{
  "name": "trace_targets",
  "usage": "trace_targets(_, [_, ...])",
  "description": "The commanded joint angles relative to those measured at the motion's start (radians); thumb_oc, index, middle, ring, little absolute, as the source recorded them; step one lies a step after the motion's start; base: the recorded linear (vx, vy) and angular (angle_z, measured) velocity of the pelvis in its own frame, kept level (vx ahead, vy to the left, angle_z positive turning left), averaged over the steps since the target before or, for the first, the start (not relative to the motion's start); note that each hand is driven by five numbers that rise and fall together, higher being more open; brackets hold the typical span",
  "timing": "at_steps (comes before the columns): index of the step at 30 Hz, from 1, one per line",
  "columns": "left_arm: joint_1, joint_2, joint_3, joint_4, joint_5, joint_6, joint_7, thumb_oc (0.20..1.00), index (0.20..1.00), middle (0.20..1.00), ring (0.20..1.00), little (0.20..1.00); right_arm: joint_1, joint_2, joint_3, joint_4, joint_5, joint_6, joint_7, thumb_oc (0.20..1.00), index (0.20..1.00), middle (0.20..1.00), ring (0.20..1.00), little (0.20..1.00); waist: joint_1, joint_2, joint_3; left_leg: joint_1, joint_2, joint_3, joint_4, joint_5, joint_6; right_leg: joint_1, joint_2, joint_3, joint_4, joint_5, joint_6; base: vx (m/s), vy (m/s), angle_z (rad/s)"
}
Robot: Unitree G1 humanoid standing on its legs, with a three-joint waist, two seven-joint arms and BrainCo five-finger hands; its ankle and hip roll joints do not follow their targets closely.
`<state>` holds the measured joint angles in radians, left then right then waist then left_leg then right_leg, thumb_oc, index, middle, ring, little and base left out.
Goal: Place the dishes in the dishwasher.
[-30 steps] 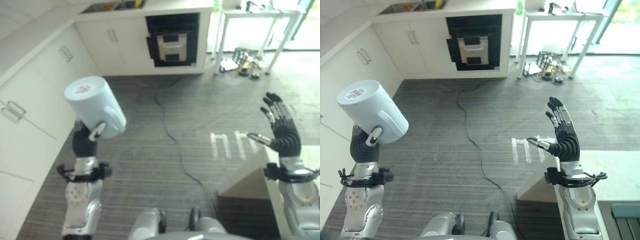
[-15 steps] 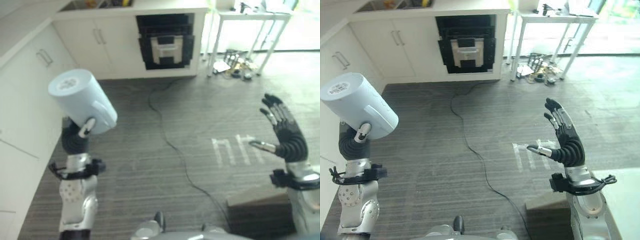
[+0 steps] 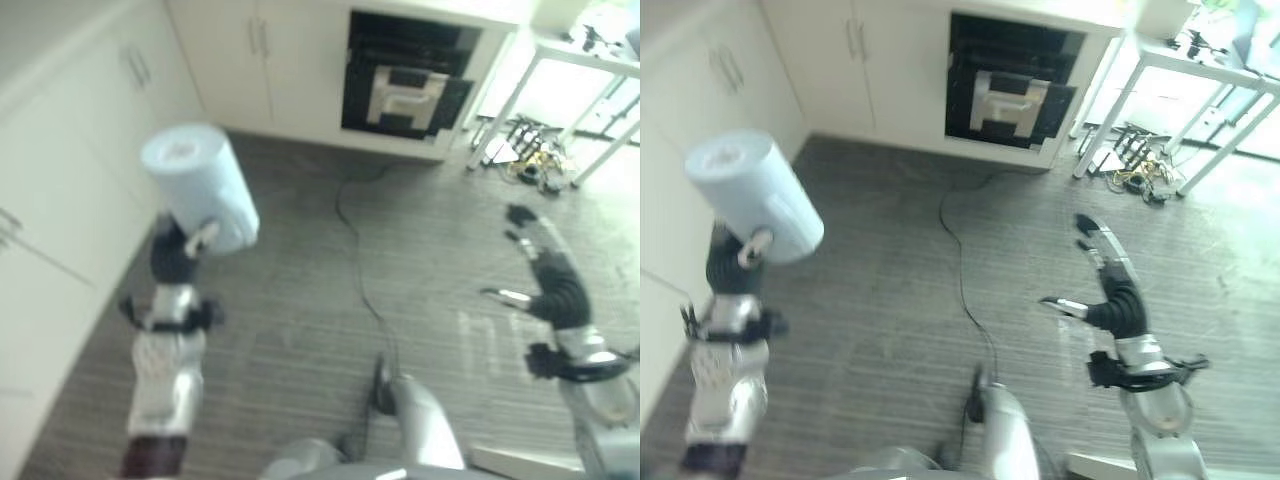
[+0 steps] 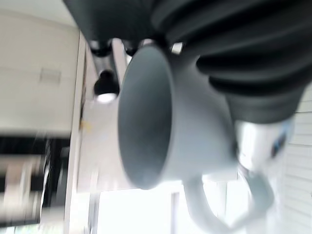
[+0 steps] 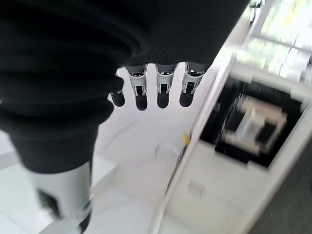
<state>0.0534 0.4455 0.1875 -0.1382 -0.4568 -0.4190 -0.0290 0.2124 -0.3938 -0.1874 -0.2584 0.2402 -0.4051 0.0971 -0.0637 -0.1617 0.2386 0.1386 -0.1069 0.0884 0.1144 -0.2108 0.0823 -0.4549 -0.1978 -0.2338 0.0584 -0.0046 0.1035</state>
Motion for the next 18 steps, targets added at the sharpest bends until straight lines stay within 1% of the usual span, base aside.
trace_targets(1, [0.059,-0.040,-0.019,-0.166,0.032,-0.034,0.012,0.200,0.200,0.200,0.200,0.200,-0.016,-0.057,-0.006,-0.116,0.029,-0.050,-0.001,1.000,1.000,1.000,1.000,1.000,-0.028,0.146,-0.060,0.094,0.038,-0.047,-0.202,0.064,-0.057,0.238,0.031,0.029,-0.006,0.160,0.082,0.31,-0.227,-0.56])
trace_targets(2, [0.061,-0.041,-0.017,-0.167,0.037,-0.033,0.012,0.200,0.200,0.200,0.200,0.200,-0.018,-0.057,0.000,-0.117,0.029,-0.046,-0.005,1.000,1.000,1.000,1.000,1.000,-0.030,0.144,-0.066,0.103,0.034,-0.051,-0.202,0.054,-0.054,0.255,0.031,0.036,-0.045,0.168,0.088,0.31,-0.265,-0.21])
trace_targets(3, [0.063,-0.042,-0.019,-0.168,0.037,-0.032,0.015,0.200,0.200,0.200,0.200,0.200,-0.022,-0.058,0.004,-0.117,0.025,-0.043,-0.011,1.000,1.000,1.000,1.000,1.000,-0.031,0.144,-0.075,0.110,0.035,-0.050,-0.202,0.049,-0.057,0.269,0.030,0.032,-0.079,0.191,0.093,0.29,-0.283,-0.47])
trace_targets(4, [0.064,-0.041,-0.018,-0.169,0.037,-0.029,0.019,0.200,0.200,0.200,0.200,0.200,-0.031,-0.059,0.012,-0.113,0.019,-0.039,-0.020,1.000,1.000,1.000,1.000,1.000,-0.032,0.143,-0.086,0.121,0.037,-0.043,-0.202,0.041,-0.060,0.288,0.029,0.032,-0.093,0.205,0.097,0.23,-0.250,-0.20])
trace_targets(5, [0.061,-0.041,-0.019,-0.167,0.038,-0.028,0.020,0.200,0.200,0.200,0.200,0.200,-0.039,-0.058,0.018,-0.111,0.011,-0.035,-0.026,1.000,1.000,1.000,1.000,1.000,-0.034,0.143,-0.090,0.130,0.040,-0.043,-0.202,0.036,-0.059,0.295,0.032,0.041,-0.096,0.206,0.097,0.21,-0.245,0.06])
trace_targets(9, [0.039,-0.037,-0.029,-0.158,0.046,-0.036,0.039,0.200,0.200,0.200,0.200,0.200,-0.080,-0.070,0.034,-0.104,-0.002,-0.020,-0.056,1.000,1.000,1.000,1.000,1.000,-0.041,0.149,-0.114,0.171,0.059,-0.044,-0.181,0.009,-0.070,0.325,0.054,0.040,-0.078,0.180,0.084,0.21,-0.269,-0.10])
trace_targets(11, [0.026,-0.036,-0.038,-0.155,0.045,-0.044,0.055,0.200,0.200,0.200,0.200,0.200,-0.094,-0.083,0.033,-0.097,0.001,-0.018,-0.065,1.000,1.000,1.000,1.000,1.000,-0.050,0.153,-0.126,0.180,0.076,-0.028,-0.151,-0.006,-0.086,0.338,0.066,0.033,-0.074,0.161,0.068,0.20,-0.263,-0.19])
trace_targets(12, [0.023,-0.038,-0.039,-0.153,0.044,-0.050,0.061,0.200,0.200,0.200,0.200,0.200,-0.095,-0.086,0.030,-0.093,0.007,-0.019,-0.062,1.000,1.000,1.000,1.000,1.000,-0.053,0.155,-0.129,0.178,0.086,-0.017,-0.124,-0.003,-0.096,0.346,0.071,0.028,-0.073,0.151,0.058,0.19,-0.283,-0.07])
trace_targets(13, [0.025,-0.041,-0.038,-0.154,0.050,-0.055,0.067,0.200,0.200,0.200,0.200,0.200,-0.090,-0.089,0.022,-0.091,0.023,-0.022,-0.053,1.000,1.000,1.000,1.000,1.000,-0.057,0.160,-0.133,0.168,0.104,-0.008,-0.067,0.031,-0.117,0.359,0.084,0.019,-0.073,0.133,0.038,0.18,-0.276,0.04])
trace_targets(14, [0.030,-0.043,-0.036,-0.155,0.049,-0.056,0.065,0.200,0.200,0.200,0.200,0.200,-0.083,-0.090,0.016,-0.093,0.028,-0.022,-0.047,1.000,1.000,1.000,1.000,1.000,-0.059,0.163,-0.135,0.162,0.111,-0.009,-0.032,0.055,-0.129,0.364,0.092,0.015,-0.070,0.122,0.027,0.15,-0.257,-0.33])
trace_targets(16, [0.048,-0.052,-0.029,-0.162,0.053,-0.056,0.059,0.200,0.200,0.200,0.200,0.200,-0.064,-0.093,0.002,-0.098,0.042,-0.028,-0.030,1.000,1.000,1.000,1.000,1.000,-0.059,0.167,-0.136,0.124,0.131,-0.012,0.089,0.146,-0.172,0.388,0.112,0.011,-0.070,0.093,-0.003,0.12,-0.210,-0.40])
trace_targets(17, [0.058,-0.059,-0.030,-0.166,0.054,-0.058,0.057,0.200,0.200,0.200,0.200,0.200,-0.055,-0.095,-0.002,-0.100,0.045,-0.032,-0.022,1.000,1.000,1.000,1.000,1.000,-0.054,0.158,-0.131,0.065,0.135,-0.016,0.227,0.217,-0.200,0.420,0.119,0.023,-0.077,0.074,-0.027,0.15,-0.224,-0.39])
trace_targets(18, [0.063,-0.064,-0.031,-0.167,0.055,-0.062,0.054,0.200,0.200,0.200,0.200,0.200,-0.051,-0.096,-0.005,-0.099,0.048,-0.035,-0.018,1.000,1.000,1.000,1.000,1.000,-0.050,0.150,-0.127,0.027,0.127,-0.024,0.299,0.230,-0.205,0.432,0.117,0.030,-0.080,0.068,-0.037,0.16,-0.214,-0.41])
